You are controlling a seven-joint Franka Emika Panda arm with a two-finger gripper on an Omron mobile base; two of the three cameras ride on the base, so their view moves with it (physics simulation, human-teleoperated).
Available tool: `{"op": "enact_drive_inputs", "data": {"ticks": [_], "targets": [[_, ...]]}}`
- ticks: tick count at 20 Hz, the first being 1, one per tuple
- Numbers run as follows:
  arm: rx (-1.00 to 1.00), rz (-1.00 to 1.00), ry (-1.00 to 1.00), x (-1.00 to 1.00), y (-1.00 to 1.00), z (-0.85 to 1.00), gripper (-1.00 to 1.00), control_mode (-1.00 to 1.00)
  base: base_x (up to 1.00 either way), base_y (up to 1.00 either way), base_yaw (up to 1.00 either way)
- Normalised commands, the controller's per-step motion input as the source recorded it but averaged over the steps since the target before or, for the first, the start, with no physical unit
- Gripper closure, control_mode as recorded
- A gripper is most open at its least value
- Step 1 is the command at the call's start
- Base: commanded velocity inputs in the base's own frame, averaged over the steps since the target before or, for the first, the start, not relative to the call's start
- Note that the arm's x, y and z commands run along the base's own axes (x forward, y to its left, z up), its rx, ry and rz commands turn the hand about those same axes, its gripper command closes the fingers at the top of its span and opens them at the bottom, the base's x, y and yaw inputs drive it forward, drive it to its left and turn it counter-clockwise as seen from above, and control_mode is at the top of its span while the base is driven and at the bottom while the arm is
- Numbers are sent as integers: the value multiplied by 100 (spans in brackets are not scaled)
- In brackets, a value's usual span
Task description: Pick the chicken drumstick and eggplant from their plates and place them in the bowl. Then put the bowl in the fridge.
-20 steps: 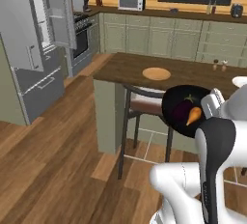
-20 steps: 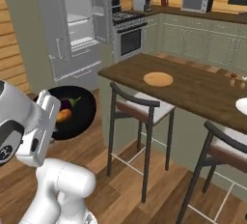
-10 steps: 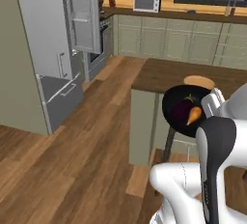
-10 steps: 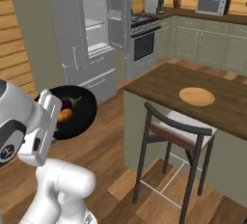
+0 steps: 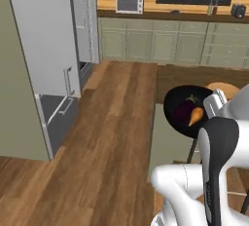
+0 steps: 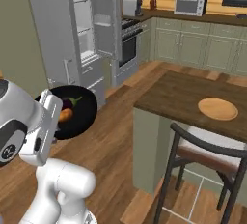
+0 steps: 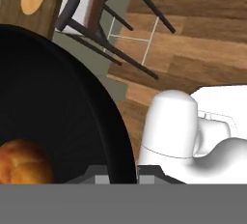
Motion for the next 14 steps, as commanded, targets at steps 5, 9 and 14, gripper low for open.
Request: {"op": "enact_drive_inputs", "data": {"ticks": [5,9,14], "targets": [[0,0,0,0,0,0,100,100,100,100,-44],[0,0,0,0,0,0,100,100,82,100,-50],[0,0,0,0,0,0,100,100,53,76,-37]]}}
